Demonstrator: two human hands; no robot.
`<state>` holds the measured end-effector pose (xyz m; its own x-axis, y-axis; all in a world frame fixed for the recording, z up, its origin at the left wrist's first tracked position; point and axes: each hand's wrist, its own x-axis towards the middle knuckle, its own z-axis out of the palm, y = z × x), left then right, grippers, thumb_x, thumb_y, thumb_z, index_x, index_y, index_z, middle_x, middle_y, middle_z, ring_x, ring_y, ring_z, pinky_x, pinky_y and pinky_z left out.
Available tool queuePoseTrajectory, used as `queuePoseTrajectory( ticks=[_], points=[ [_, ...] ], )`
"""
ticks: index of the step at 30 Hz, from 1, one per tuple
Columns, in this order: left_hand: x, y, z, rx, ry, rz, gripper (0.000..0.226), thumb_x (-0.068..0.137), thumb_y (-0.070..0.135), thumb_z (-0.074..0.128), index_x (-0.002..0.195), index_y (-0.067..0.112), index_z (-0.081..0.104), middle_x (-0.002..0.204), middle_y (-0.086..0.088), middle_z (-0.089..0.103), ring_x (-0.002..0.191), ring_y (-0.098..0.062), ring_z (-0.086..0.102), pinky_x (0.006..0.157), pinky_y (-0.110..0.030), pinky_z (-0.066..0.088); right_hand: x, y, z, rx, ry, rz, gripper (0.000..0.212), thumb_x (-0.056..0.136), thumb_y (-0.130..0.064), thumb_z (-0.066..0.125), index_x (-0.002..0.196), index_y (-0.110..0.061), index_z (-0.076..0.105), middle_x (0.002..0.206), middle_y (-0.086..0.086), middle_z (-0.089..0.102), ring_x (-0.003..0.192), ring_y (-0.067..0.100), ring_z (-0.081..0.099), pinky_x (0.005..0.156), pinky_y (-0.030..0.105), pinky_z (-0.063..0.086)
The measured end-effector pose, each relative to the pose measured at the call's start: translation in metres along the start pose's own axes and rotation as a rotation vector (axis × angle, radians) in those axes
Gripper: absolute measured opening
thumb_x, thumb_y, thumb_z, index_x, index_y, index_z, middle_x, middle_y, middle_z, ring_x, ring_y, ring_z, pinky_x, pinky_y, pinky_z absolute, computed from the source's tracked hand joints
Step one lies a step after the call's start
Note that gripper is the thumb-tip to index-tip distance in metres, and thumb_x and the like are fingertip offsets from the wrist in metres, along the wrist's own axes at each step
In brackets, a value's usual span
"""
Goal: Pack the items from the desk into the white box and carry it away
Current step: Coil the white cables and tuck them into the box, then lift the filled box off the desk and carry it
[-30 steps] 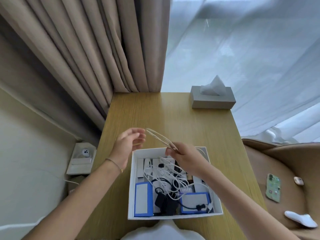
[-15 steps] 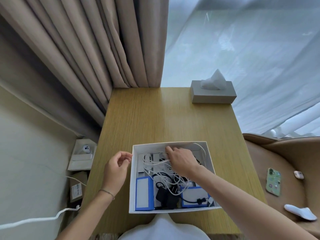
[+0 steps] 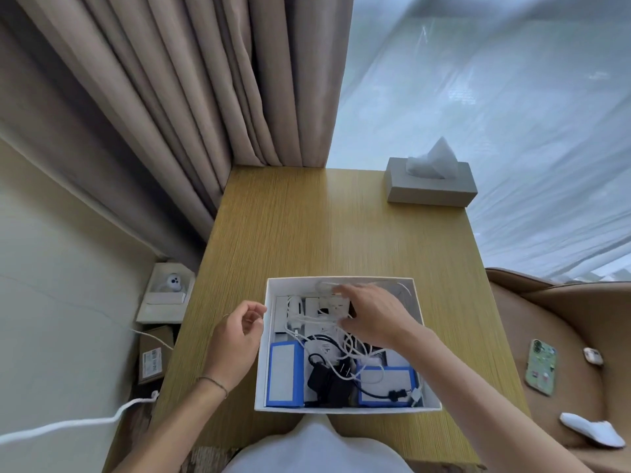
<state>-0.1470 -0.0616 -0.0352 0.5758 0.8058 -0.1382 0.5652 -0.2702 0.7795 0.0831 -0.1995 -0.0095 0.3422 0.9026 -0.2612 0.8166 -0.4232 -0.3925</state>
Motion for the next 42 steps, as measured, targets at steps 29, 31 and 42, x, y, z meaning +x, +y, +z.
queuePoseTrajectory(
  ticks=[29, 31, 42],
  points=[
    [-0.017, -0.008, 0.019, 0.396, -0.120, -0.122, 0.048, 0.100, 0.028, 0.053, 0.056, 0.021, 0.035, 0.050, 0.007, 0.030, 0.044, -0.010, 0.028, 0.047, -0.027, 0.025, -0.104, 0.092, 0.041, 0.044, 0.173, 0.563, 0.051, 0.101, -0.031, 0.046, 0.052, -0.018, 0.039, 0.047, -0.006, 0.035, 0.043, 0.013, 0.027, 0.044, 0.027, 0.026],
    [-0.013, 0.001, 0.014, 0.399, -0.131, -0.079, 0.047, 0.101, 0.030, 0.052, 0.057, 0.020, 0.040, 0.050, 0.003, 0.035, 0.044, -0.011, 0.032, 0.047, -0.027, 0.027, -0.111, 0.090, 0.038, 0.048, 0.190, 0.576, 0.052, 0.102, -0.031, 0.047, 0.052, -0.018, 0.040, 0.047, -0.007, 0.036, 0.042, 0.012, 0.028, 0.043, 0.027, 0.026],
    [0.028, 0.025, -0.001, 0.396, -0.304, 0.186, 0.046, 0.097, 0.028, 0.052, 0.056, 0.018, 0.036, 0.051, 0.002, 0.029, 0.047, -0.016, 0.027, 0.052, -0.030, 0.023, -0.157, 0.045, 0.031, -0.006, 0.316, 0.876, 0.052, 0.101, -0.032, 0.048, 0.053, -0.017, 0.035, 0.048, -0.005, 0.038, 0.042, 0.013, 0.031, 0.044, 0.028, 0.020]
  ],
)
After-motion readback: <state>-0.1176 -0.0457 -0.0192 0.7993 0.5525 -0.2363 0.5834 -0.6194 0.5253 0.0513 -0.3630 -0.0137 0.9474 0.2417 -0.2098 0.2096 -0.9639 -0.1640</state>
